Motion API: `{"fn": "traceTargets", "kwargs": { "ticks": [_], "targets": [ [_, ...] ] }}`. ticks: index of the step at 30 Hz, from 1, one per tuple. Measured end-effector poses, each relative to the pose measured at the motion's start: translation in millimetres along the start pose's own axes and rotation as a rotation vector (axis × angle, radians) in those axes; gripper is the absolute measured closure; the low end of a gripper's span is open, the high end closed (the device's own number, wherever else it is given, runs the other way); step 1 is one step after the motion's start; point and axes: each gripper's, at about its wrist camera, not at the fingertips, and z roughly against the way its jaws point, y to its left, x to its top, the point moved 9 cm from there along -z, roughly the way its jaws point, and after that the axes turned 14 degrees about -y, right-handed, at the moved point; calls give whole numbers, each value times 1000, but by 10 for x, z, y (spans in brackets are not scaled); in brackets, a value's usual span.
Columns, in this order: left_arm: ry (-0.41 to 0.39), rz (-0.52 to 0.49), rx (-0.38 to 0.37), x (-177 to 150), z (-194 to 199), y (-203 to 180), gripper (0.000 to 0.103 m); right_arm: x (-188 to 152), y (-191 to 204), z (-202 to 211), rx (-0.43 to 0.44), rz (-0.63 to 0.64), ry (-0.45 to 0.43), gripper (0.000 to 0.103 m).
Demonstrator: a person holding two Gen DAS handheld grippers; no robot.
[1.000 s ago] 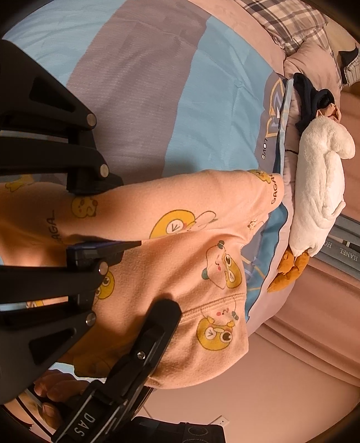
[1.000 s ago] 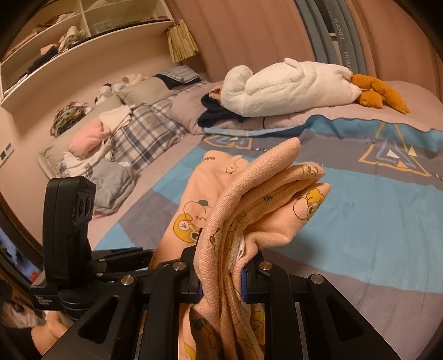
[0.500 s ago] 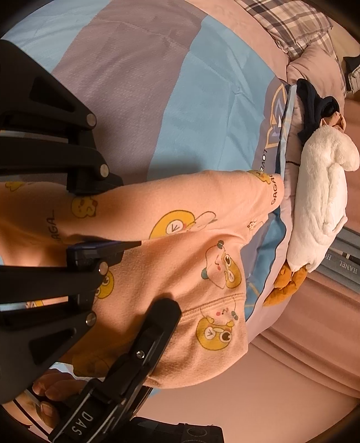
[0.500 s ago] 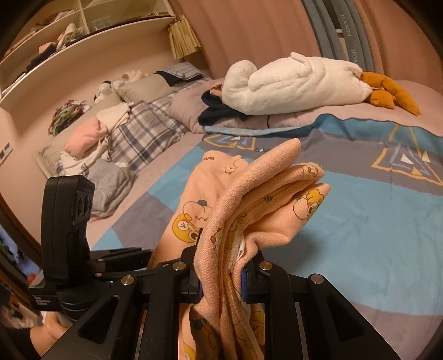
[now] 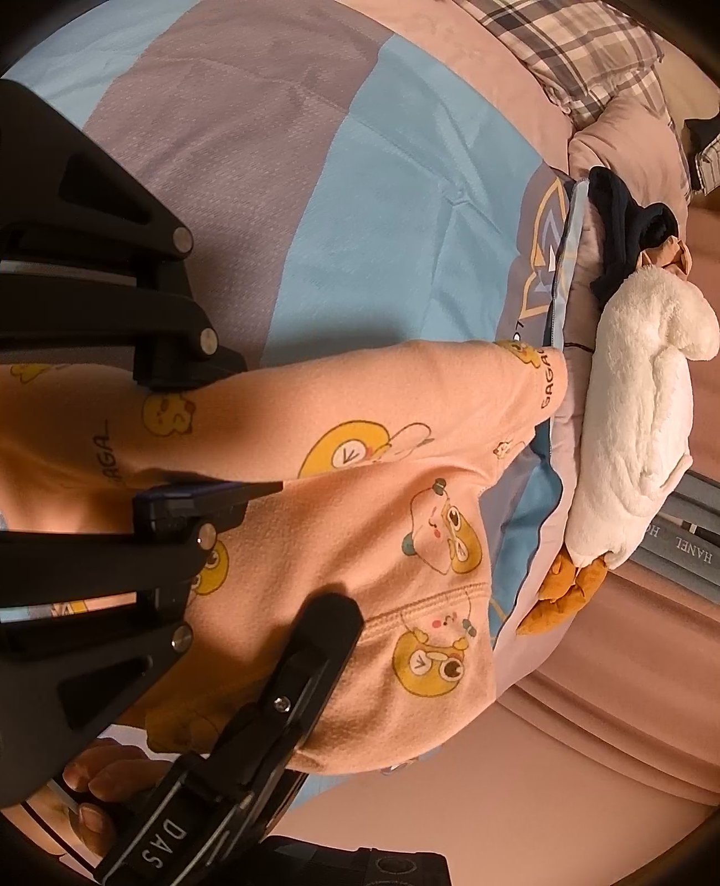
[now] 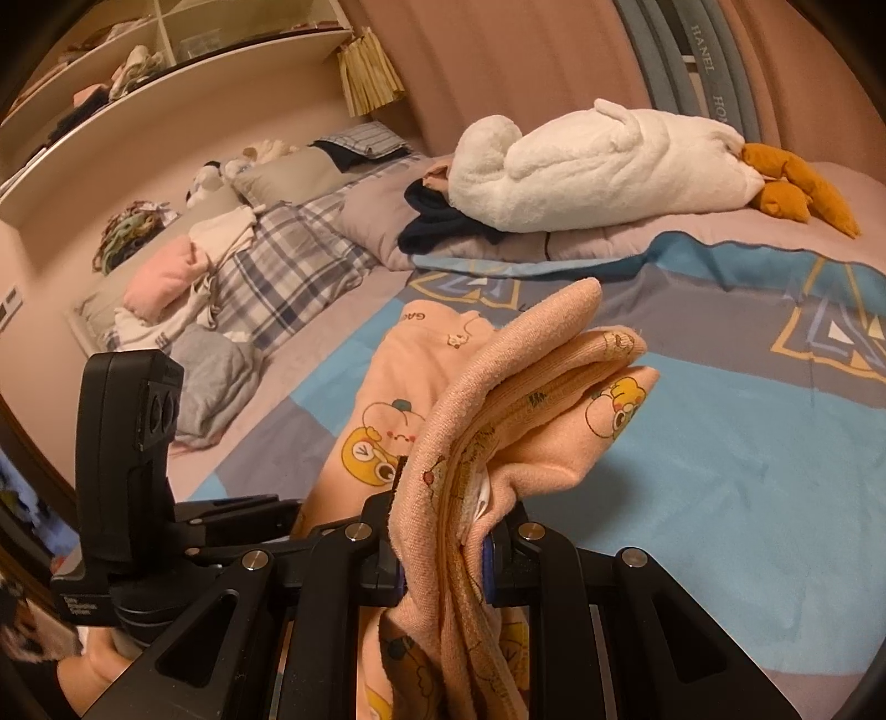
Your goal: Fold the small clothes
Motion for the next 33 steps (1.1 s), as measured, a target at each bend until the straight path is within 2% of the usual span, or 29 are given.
{"fn": "traceTargets", "kwargs": {
  "ticks": [33],
  "targets": [
    [51, 6, 43, 48, -571, 181, 79, -1, -269, -524, -37, 13, 49, 82]
  ]
}}
